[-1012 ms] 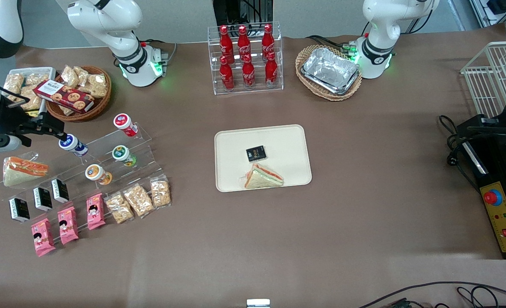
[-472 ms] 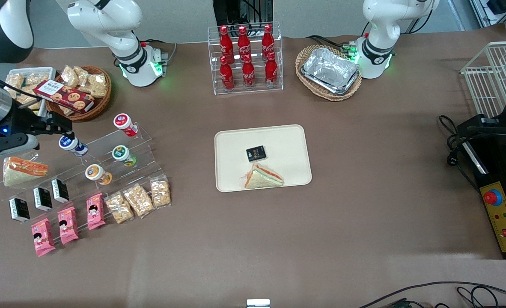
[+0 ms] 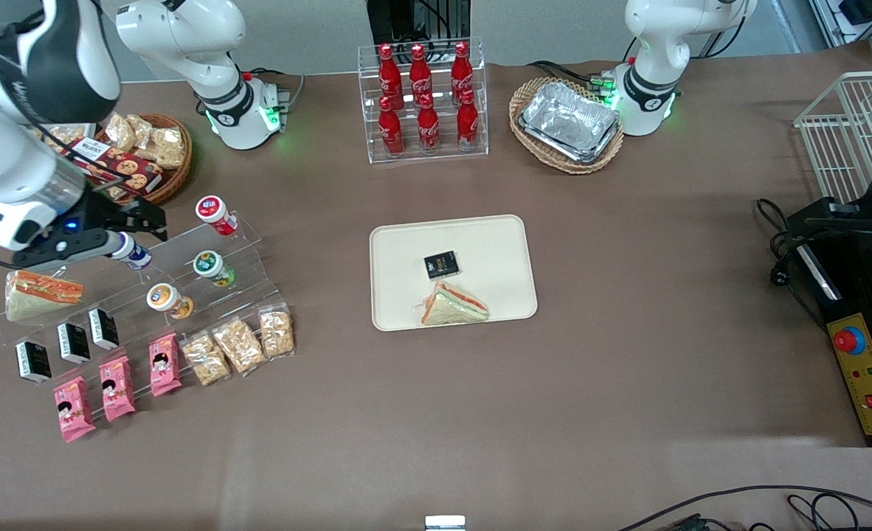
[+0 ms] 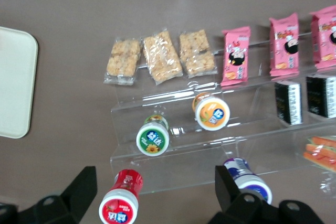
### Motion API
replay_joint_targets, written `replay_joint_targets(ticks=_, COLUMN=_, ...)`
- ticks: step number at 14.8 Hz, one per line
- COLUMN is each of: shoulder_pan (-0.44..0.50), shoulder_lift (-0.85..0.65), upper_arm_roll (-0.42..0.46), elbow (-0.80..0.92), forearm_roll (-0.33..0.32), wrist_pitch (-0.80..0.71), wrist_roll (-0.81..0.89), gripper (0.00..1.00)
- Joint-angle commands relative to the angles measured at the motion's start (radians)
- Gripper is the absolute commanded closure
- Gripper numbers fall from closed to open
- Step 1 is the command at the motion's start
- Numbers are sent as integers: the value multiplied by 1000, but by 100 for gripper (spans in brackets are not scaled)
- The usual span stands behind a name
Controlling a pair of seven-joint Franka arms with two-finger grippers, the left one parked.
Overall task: Place green gum on tray
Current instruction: 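Move the right gripper over the green-labelled gum bottle on the rack, then lower the right gripper and close it around the green gum bottle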
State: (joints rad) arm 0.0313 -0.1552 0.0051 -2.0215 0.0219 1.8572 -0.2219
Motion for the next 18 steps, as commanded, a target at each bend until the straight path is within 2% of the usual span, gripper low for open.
replay_joint_targets(ticks=1, shoulder_pan=19, shoulder_lift=-46, upper_arm_roll=0, elbow=-130, forearm_roll=-10, wrist_pitch=94, wrist_roll=55, gripper=0)
replay_joint_targets(ticks=4, shoulder_pan=50, shoulder_lift=-47, upper_arm_roll=-2, elbow=-222, forearm_roll=-11, wrist_pitch=190, wrist_roll=91, gripper=0)
replay_joint_targets(ticks=18, shoulder_pan=56, shoulder_lift=-20, upper_arm_roll=-2, elbow=-485, forearm_roll=-13, wrist_pitch=511, wrist_roll=90, gripper=0)
